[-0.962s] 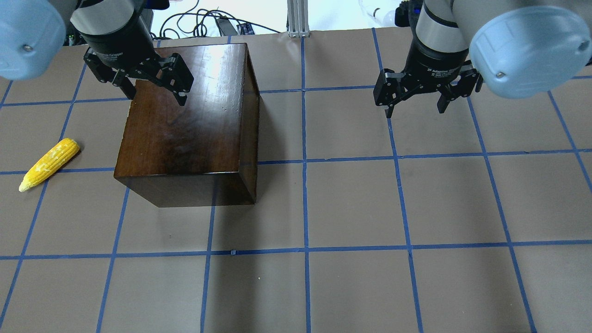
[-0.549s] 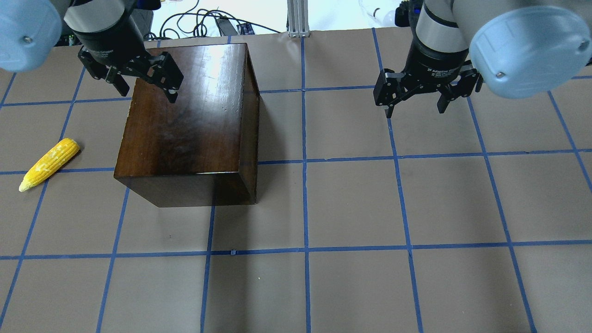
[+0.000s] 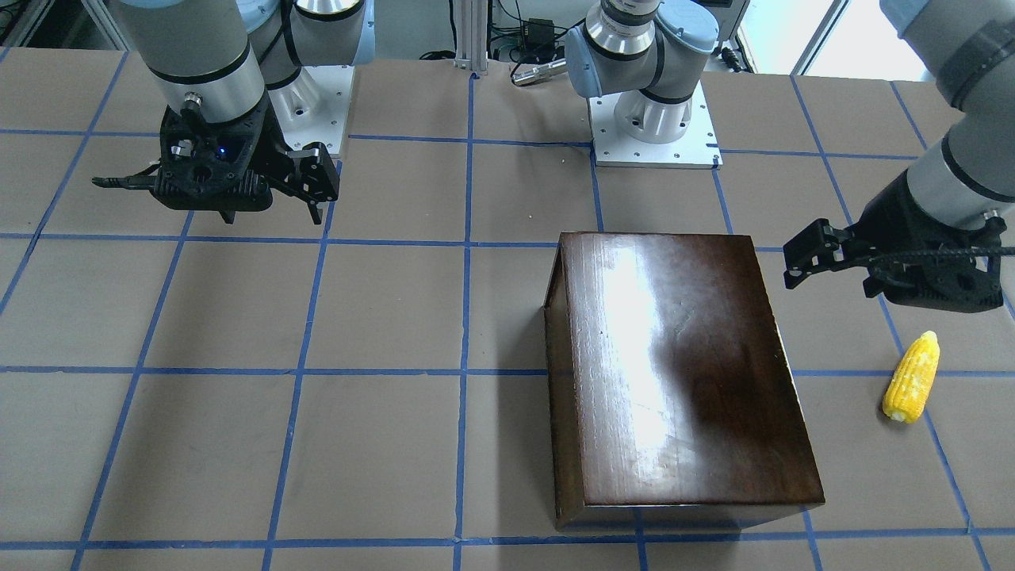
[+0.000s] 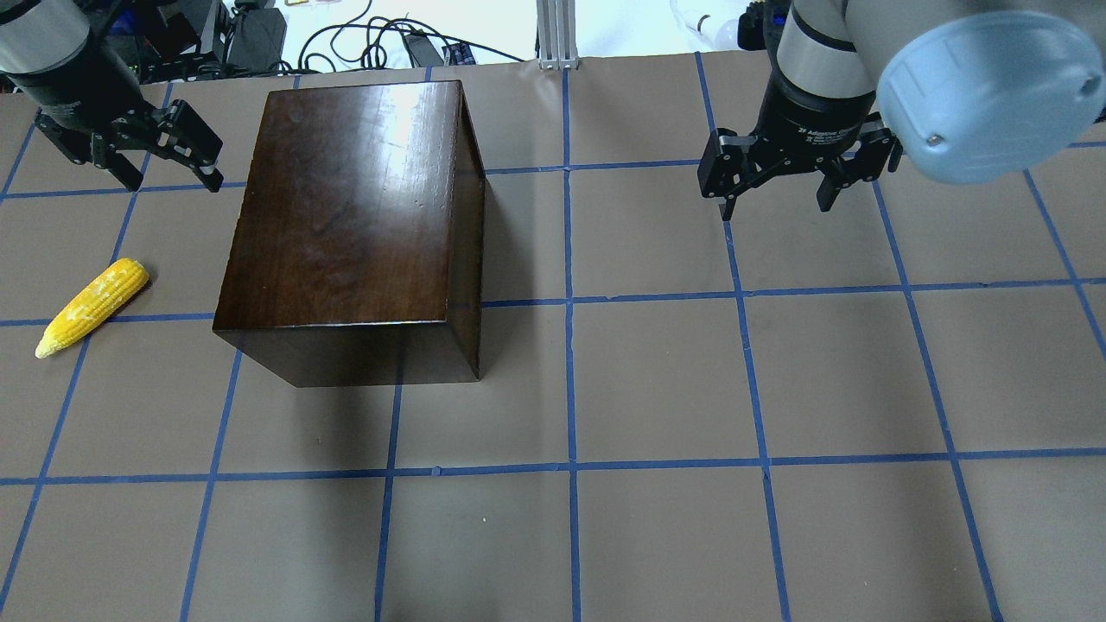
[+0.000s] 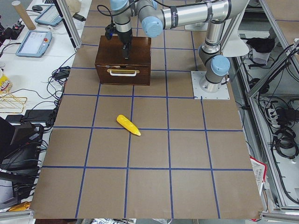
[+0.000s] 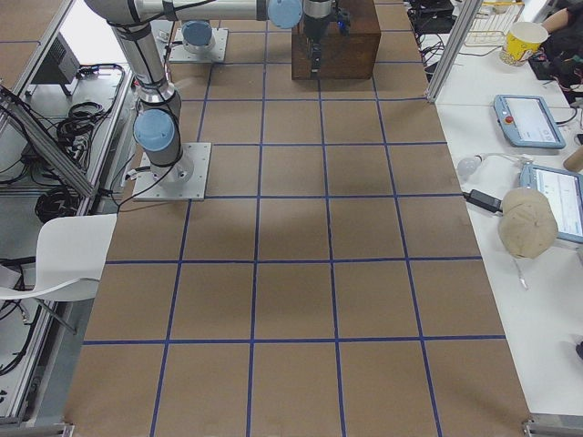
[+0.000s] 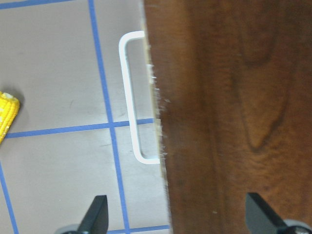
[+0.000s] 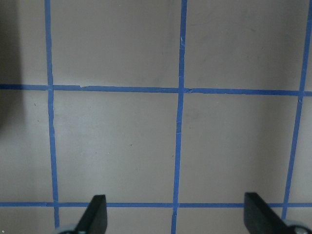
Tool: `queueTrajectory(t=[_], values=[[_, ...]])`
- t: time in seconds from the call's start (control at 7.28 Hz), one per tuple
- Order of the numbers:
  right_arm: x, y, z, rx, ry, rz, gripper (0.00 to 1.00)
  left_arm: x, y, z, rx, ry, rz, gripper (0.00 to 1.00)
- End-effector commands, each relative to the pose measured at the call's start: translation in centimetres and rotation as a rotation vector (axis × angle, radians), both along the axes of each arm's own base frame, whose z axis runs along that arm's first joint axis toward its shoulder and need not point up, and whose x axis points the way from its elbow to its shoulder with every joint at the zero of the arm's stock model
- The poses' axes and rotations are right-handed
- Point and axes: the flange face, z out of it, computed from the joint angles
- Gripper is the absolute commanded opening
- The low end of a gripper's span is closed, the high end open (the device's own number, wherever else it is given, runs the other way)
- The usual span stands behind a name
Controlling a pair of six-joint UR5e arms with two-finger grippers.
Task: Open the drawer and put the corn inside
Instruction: 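Move the left gripper down beside the box toward the white drawer handle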
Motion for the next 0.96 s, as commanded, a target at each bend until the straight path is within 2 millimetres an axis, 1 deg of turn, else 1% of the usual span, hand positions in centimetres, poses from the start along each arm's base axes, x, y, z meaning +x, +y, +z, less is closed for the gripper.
queueTrajectory(t=[0.0,0.27,0.41,0.55,0.69,0.82], values=[[0.0,0.0,0.0,0.0,0.0,0.0,1.0,4.1,-1.6,-3.6,0.019,0.02,-0.062,1.0],[0.0,0.0,0.0,0.0,0.0,0.0,1.0,5.9,-2.2,-5.3,0.028,0.029,-0.088,1.0],[0.0,0.0,0.0,0.0,0.0,0.0,1.0,7.2,-2.4,-6.7,0.048,0.041,-0.074,1.0],[0.0,0.0,0.0,0.0,0.0,0.0,1.0,7.7,-2.4,-8.1,0.064,0.049,-0.063,1.0],[0.0,0.0,0.0,0.0,0.0,0.0,1.0,8.1,-2.9,-8.9,0.046,0.044,-0.066,1.0],[0.0,0.0,0.0,0.0,0.0,0.0,1.0,7.7,-3.2,-9.7,0.025,0.123,-0.061,1.0]])
